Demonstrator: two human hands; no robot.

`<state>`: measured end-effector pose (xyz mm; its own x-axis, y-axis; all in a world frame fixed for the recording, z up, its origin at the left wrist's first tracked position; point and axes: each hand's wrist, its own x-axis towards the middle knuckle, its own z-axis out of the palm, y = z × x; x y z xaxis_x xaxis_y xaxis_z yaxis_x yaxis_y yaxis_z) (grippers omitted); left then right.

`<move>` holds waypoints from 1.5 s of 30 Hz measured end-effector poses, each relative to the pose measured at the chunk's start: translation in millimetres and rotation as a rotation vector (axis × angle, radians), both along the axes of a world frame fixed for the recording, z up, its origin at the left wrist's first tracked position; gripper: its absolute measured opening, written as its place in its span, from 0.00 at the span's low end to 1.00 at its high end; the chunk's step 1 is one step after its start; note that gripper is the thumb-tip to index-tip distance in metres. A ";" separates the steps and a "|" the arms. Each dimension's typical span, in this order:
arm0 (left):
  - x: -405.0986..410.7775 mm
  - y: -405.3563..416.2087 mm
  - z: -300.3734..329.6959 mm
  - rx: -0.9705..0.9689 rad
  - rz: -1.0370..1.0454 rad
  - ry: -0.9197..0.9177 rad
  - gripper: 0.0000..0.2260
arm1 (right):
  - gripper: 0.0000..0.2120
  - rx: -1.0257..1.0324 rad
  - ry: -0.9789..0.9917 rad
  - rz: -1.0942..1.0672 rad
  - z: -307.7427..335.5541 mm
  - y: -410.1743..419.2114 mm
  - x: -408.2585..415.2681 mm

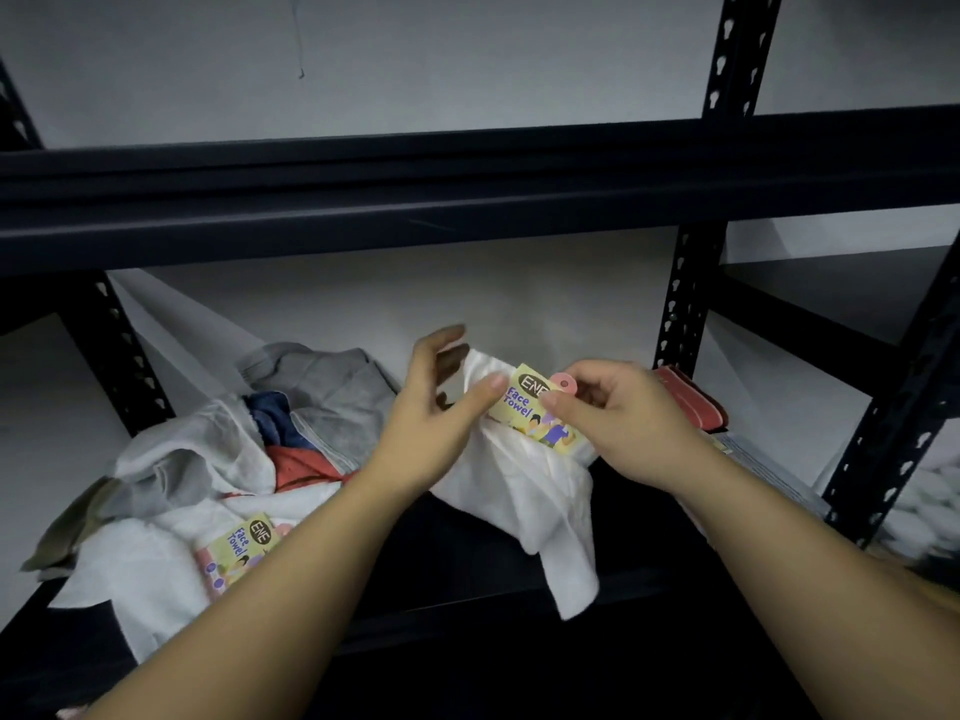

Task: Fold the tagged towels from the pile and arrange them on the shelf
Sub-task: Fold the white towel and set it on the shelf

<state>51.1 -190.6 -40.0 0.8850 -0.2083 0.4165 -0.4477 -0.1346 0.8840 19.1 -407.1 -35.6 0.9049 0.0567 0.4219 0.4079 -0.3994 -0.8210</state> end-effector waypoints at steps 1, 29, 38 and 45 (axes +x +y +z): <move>-2.2 2.0 12.0 0.088 0.001 -0.025 0.25 | 0.05 -0.050 -0.012 0.026 8.6 -0.1 -5.4; -35.7 41.8 61.4 0.299 -0.328 0.173 0.09 | 0.13 0.267 -0.060 0.114 50.1 -21.8 -64.2; -35.7 28.1 55.5 0.135 -0.146 0.064 0.12 | 0.08 0.237 -0.115 0.142 51.7 -12.3 -63.0; -47.4 5.0 85.3 0.544 -0.287 -0.096 0.08 | 0.09 0.174 -0.046 0.194 33.4 -3.0 -55.5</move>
<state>3.8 -185.6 45.4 0.7260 -0.6370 0.2590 -0.6072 -0.4171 0.6762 -36.4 -410.1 -2.2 0.8637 0.1505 0.4810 0.5016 -0.1642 -0.8494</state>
